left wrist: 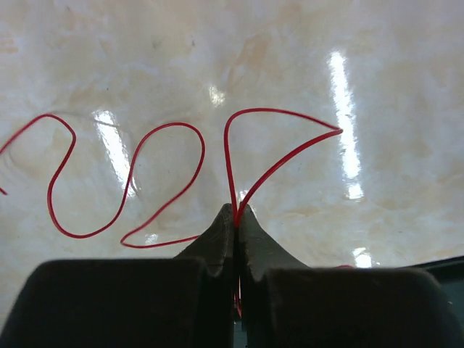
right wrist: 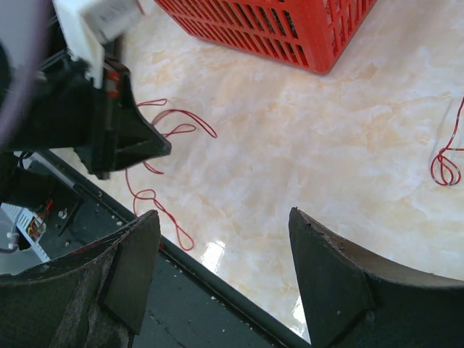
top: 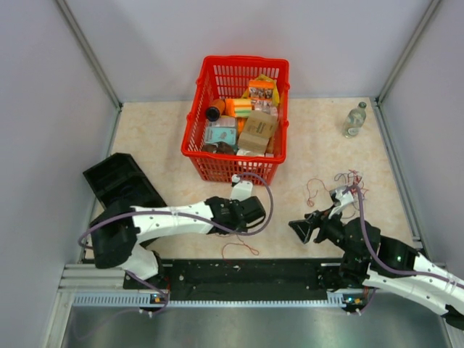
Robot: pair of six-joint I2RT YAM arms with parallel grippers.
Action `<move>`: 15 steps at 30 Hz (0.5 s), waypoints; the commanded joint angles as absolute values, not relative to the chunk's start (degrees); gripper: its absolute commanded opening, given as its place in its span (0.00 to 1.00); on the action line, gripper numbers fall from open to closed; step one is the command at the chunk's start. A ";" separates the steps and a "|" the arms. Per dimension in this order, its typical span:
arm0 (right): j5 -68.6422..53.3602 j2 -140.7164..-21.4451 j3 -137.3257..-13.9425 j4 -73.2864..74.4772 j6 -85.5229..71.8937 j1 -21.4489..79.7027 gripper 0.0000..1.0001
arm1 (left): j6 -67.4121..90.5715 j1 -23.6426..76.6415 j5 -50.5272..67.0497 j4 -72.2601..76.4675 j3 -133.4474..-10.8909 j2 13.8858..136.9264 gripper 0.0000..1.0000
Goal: Untangle the cables
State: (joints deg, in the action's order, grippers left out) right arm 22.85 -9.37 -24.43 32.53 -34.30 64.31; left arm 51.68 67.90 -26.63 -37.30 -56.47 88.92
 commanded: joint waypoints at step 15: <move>17.51 -17.30 -23.73 24.45 -32.26 63.90 0.71 | 33.66 50.19 3.42 -17.58 -42.81 54.68 0.00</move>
